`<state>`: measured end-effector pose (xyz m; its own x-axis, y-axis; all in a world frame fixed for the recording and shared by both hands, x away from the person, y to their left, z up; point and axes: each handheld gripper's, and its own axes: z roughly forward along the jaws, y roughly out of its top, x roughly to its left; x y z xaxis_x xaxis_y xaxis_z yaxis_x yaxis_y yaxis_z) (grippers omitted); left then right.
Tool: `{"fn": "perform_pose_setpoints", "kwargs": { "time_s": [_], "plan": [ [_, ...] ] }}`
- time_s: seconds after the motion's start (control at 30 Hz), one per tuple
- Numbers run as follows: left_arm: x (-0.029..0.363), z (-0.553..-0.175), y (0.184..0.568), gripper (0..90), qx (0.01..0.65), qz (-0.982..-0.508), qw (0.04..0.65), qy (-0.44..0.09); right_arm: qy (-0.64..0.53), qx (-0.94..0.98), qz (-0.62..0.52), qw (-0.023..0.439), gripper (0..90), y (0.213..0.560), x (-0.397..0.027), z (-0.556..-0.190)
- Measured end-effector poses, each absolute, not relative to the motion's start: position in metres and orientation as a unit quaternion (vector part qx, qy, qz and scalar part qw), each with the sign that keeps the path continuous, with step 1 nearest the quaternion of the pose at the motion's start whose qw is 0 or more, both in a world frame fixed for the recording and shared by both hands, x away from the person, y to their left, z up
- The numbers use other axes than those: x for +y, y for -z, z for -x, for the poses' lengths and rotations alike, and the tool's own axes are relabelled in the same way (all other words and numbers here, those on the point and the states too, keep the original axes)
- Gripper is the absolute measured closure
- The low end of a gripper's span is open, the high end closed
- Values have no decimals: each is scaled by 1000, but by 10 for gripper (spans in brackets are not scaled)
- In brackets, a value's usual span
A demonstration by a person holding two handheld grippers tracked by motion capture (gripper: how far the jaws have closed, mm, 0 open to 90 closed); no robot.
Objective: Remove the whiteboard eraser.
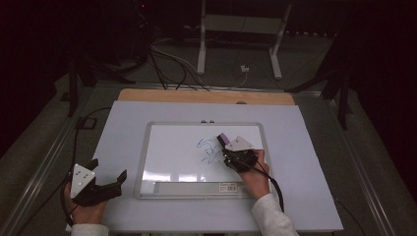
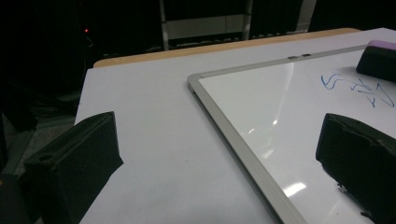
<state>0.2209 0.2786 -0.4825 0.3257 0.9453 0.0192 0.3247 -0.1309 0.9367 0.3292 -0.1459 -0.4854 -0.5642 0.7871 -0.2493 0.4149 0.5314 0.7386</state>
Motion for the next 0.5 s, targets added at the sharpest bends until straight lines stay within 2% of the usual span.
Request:
{"fn": "perform_pose_setpoints", "kwargs": {
  "time_s": [0.23,0.33,0.4,0.5],
  "plan": [
    [279,-221,483,6,472,-673,459,-337,-333,826,-368,269,533,488,-145,-329],
    [278,-221,483,6,472,-672,460,-337,-345,824,-371,255,486,487,-146,-330],
    [278,-221,483,6,472,-672,460,-338,-358,823,-373,237,424,487,-147,-331],
    [279,-220,483,6,472,-673,458,-338,-368,814,-384,232,345,487,-147,-331]
  ]
}}
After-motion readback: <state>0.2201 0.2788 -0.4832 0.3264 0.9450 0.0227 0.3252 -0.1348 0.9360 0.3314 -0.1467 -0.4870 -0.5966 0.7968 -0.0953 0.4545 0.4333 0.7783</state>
